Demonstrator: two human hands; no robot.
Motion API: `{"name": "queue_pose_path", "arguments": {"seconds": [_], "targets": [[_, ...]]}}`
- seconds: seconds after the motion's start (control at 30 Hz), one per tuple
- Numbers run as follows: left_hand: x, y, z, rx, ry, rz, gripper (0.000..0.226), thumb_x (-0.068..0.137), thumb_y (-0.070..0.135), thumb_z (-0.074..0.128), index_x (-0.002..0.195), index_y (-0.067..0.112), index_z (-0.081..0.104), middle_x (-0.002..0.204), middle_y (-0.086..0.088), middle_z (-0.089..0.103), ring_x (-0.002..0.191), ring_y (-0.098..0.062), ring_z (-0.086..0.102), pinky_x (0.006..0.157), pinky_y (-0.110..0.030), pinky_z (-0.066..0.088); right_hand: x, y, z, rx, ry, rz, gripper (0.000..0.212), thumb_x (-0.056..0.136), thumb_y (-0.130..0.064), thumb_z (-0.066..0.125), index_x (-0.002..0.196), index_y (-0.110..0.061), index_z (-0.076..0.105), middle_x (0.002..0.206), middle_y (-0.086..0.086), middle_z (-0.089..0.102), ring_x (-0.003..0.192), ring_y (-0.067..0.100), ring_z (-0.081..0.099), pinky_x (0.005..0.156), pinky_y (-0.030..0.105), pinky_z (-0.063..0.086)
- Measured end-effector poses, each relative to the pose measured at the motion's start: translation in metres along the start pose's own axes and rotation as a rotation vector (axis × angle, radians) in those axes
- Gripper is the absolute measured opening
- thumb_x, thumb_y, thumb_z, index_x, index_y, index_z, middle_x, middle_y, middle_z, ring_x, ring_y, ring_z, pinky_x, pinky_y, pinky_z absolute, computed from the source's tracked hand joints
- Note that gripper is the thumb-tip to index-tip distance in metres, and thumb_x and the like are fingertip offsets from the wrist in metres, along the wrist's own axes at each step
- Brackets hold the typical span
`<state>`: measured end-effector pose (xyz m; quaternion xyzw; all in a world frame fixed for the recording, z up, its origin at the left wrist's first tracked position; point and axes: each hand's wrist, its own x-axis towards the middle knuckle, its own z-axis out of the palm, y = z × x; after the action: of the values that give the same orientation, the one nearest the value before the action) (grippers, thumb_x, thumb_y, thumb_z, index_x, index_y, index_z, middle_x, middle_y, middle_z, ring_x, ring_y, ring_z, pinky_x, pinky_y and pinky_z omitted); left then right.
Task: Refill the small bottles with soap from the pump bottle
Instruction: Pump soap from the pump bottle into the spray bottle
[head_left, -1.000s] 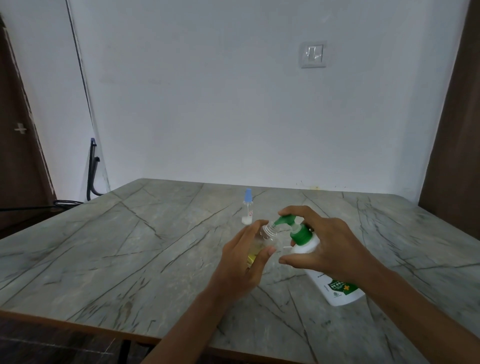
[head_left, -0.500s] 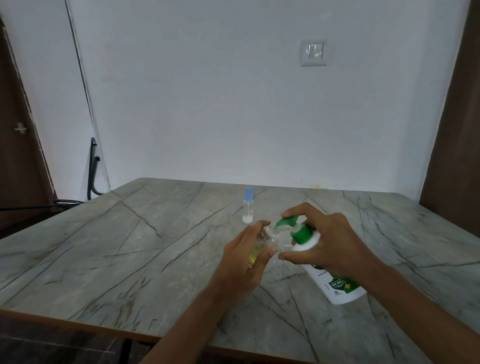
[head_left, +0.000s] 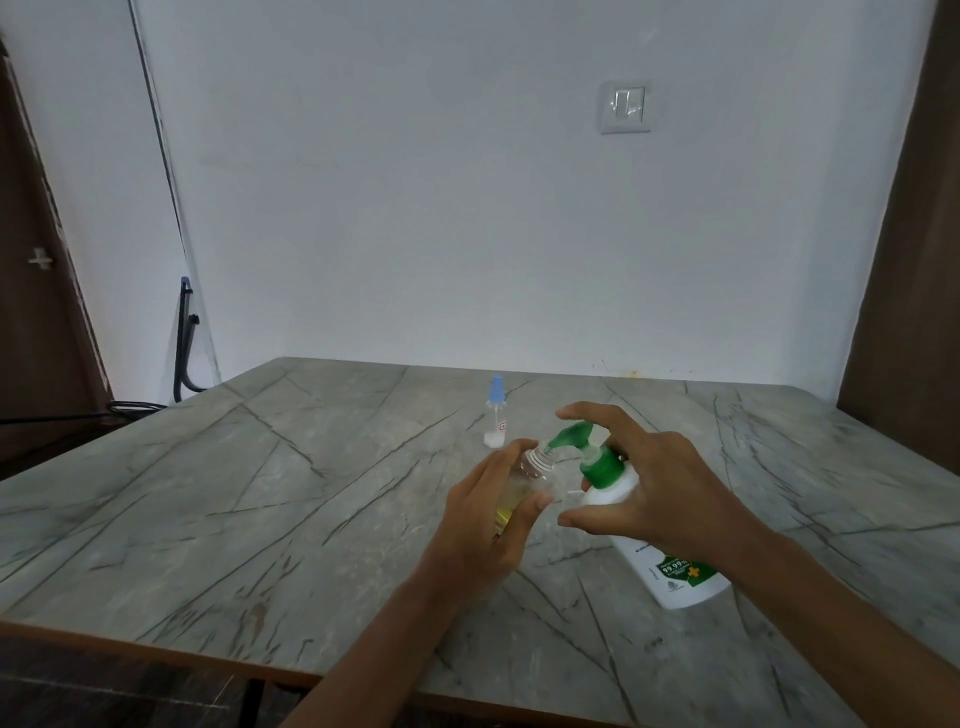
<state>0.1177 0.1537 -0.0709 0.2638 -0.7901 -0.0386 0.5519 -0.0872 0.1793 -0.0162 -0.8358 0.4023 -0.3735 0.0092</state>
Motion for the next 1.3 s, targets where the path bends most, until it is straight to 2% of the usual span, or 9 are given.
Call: {"name": "queue_pose_path", "arguments": {"seconds": [0.27, 0.4, 0.5, 0.6, 0.7, 0.8, 0.97, 1.2, 1.3], "targets": [[0.0001, 0.0012, 0.0006, 0.003, 0.005, 0.009, 0.042, 0.094, 0.028, 0.057, 0.132, 0.029, 0.039, 0.114, 0.012, 0.055, 0.103, 0.008, 0.055, 0.084, -0.008, 0.045, 0.0003, 0.0022, 0.0014, 0.011, 0.009, 0.009, 0.073, 0.060, -0.059, 0.083, 0.121, -0.052, 0.043, 0.086, -0.011, 0.072, 0.073, 0.005, 0.068, 0.066, 0.026, 0.057], [-0.0006, -0.0005, 0.0009, 0.018, -0.005, 0.015, 0.041, 0.093, 0.023, 0.058, 0.131, 0.021, 0.041, 0.114, 0.010, 0.054, 0.104, 0.013, 0.052, 0.084, -0.004, 0.042, 0.0023, 0.0017, 0.0012, 0.042, 0.022, 0.018, 0.069, 0.058, -0.062, 0.083, 0.116, -0.053, 0.047, 0.083, -0.012, 0.072, 0.070, 0.005, 0.068, 0.062, 0.027, 0.057], [-0.0017, -0.0009, 0.0009, 0.013, -0.041, 0.000, 0.039, 0.094, 0.028, 0.056, 0.130, 0.024, 0.041, 0.114, 0.010, 0.055, 0.103, 0.012, 0.053, 0.083, -0.004, 0.042, 0.0016, 0.0034, 0.0002, 0.090, 0.035, 0.002, 0.065, 0.058, -0.061, 0.083, 0.114, -0.049, 0.052, 0.082, -0.014, 0.073, 0.067, 0.006, 0.069, 0.058, 0.032, 0.058], [-0.0028, -0.0014, 0.0026, 0.016, -0.066, 0.001, 0.038, 0.095, 0.032, 0.054, 0.130, 0.026, 0.041, 0.114, 0.011, 0.055, 0.102, 0.013, 0.053, 0.082, -0.002, 0.041, 0.0001, 0.0022, -0.0007, 0.123, 0.061, -0.026, 0.057, 0.060, -0.060, 0.082, 0.108, -0.045, 0.057, 0.083, -0.016, 0.073, 0.069, 0.004, 0.070, 0.060, 0.029, 0.058], [-0.0021, -0.0013, 0.0031, 0.013, -0.059, 0.008, 0.038, 0.095, 0.034, 0.053, 0.131, 0.024, 0.043, 0.114, 0.010, 0.055, 0.101, 0.013, 0.053, 0.082, -0.003, 0.041, -0.0002, 0.0014, -0.0010, 0.107, 0.058, -0.013, 0.058, 0.059, -0.061, 0.082, 0.108, -0.046, 0.055, 0.082, -0.019, 0.072, 0.072, 0.001, 0.069, 0.062, 0.025, 0.057], [-0.0009, -0.0007, 0.0024, 0.017, -0.019, 0.014, 0.040, 0.095, 0.038, 0.050, 0.130, 0.020, 0.043, 0.114, 0.011, 0.054, 0.104, 0.016, 0.050, 0.084, -0.002, 0.041, -0.0019, 0.0025, -0.0008, 0.054, 0.010, 0.011, 0.069, 0.061, -0.062, 0.082, 0.118, -0.051, 0.046, 0.085, -0.014, 0.072, 0.073, 0.005, 0.069, 0.064, 0.027, 0.057], [-0.0003, 0.0017, 0.0021, -0.001, 0.008, 0.012, 0.043, 0.094, 0.031, 0.055, 0.132, 0.032, 0.037, 0.115, 0.017, 0.051, 0.105, 0.013, 0.052, 0.085, -0.004, 0.042, -0.0040, 0.0010, -0.0011, 0.001, 0.004, -0.013, 0.079, 0.063, -0.062, 0.081, 0.128, -0.058, 0.036, 0.094, -0.013, 0.071, 0.076, 0.007, 0.067, 0.068, 0.023, 0.056], [-0.0013, 0.0019, 0.0024, 0.013, 0.006, 0.010, 0.041, 0.093, 0.028, 0.056, 0.131, 0.022, 0.042, 0.115, 0.012, 0.053, 0.105, 0.016, 0.051, 0.085, -0.003, 0.041, -0.0037, 0.0013, -0.0009, 0.024, 0.007, 0.000, 0.070, 0.064, -0.061, 0.081, 0.121, -0.055, 0.042, 0.089, -0.008, 0.073, 0.074, 0.008, 0.068, 0.065, 0.027, 0.057], [-0.0009, 0.0032, 0.0023, 0.013, 0.004, 0.009, 0.042, 0.093, 0.028, 0.056, 0.132, 0.026, 0.040, 0.115, 0.012, 0.053, 0.105, 0.017, 0.050, 0.084, -0.002, 0.041, -0.0026, 0.0020, -0.0002, 0.047, 0.016, 0.011, 0.069, 0.062, -0.060, 0.082, 0.119, -0.056, 0.044, 0.085, -0.006, 0.073, 0.071, 0.009, 0.069, 0.063, 0.029, 0.058]]}}
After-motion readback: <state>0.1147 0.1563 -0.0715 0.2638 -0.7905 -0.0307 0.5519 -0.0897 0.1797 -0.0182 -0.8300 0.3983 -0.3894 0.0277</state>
